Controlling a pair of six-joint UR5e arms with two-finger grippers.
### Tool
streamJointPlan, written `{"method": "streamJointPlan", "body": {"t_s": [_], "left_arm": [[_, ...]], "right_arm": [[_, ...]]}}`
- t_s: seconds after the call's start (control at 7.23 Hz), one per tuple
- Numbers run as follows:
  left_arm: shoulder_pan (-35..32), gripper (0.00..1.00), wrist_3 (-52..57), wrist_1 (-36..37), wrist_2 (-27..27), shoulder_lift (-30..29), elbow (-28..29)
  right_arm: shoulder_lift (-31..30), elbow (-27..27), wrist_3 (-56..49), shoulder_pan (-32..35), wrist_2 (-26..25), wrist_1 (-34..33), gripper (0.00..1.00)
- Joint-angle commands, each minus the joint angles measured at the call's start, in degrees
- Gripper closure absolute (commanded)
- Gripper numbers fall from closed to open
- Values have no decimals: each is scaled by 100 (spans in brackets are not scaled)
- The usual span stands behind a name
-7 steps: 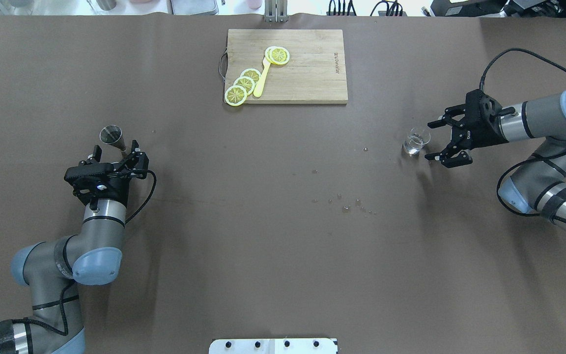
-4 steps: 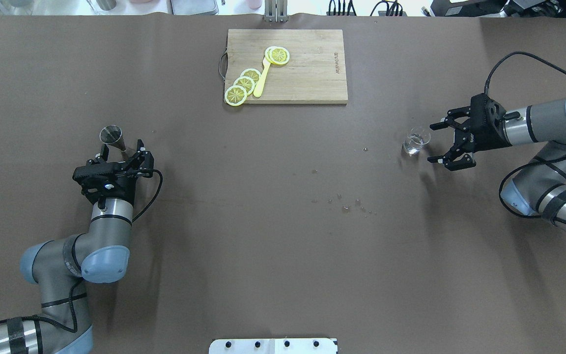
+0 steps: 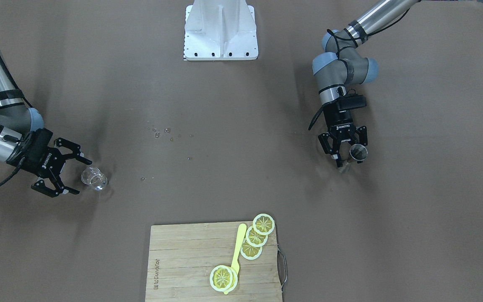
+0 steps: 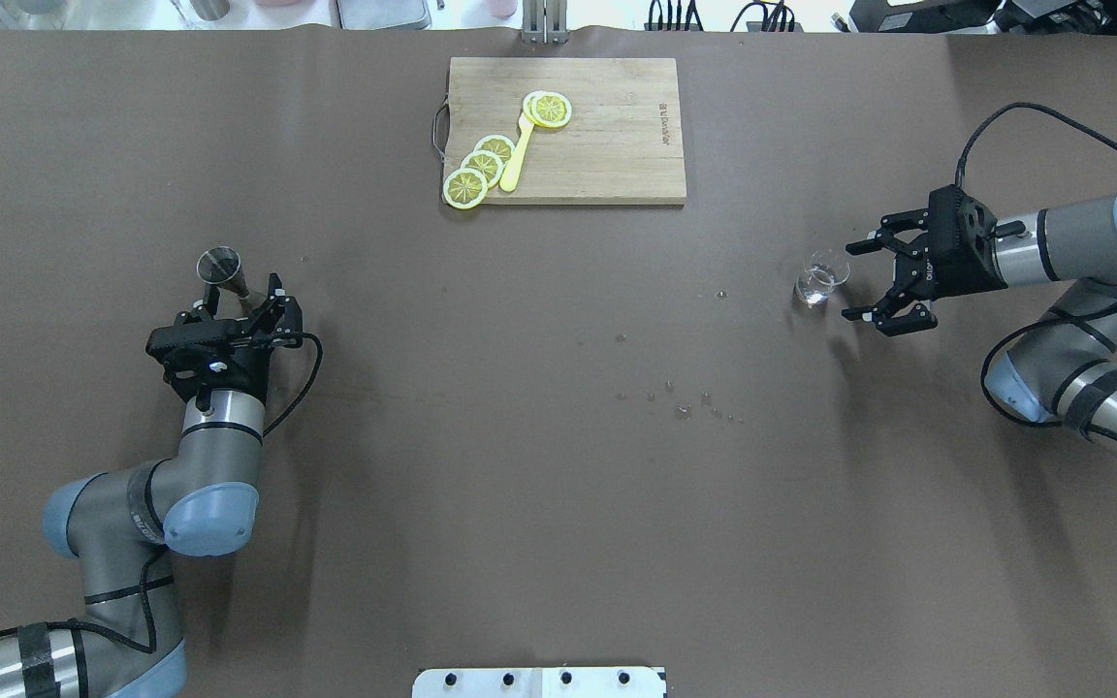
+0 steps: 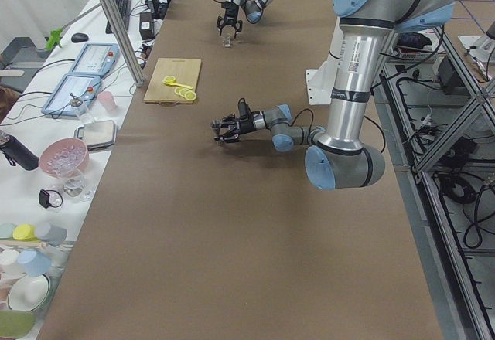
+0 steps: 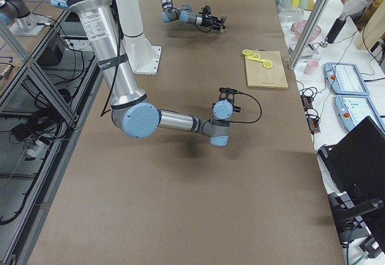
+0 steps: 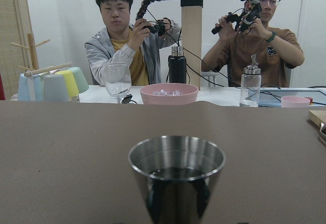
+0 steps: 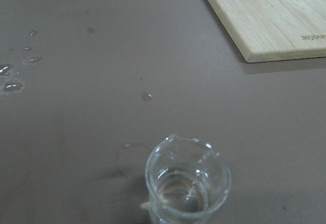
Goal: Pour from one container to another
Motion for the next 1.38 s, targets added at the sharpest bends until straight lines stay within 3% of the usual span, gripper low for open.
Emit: {"method": "streamJointPlan", "body": {"t_s": [0.0,0.14,0.69,0.97,1.24], "left_arm": [[3,93,-39,9,0,4,-26],[-5,100,-30,0,0,4,-53],[-445,100,1262,-88,-139,65,-755],[-655,100,2247,-262,-780,48,-1044],[-848,100,3646,-1174,-1804,-5,-1037]], "right_arm": [[135,-167,25,-9,0,48,5],[162,-176,34,-9,0,48,5],[206,-167,271,-53,-9,57,6],[206,-167,376,-140,-35,57,7],[206,-167,386,-176,-53,57,7]]}}
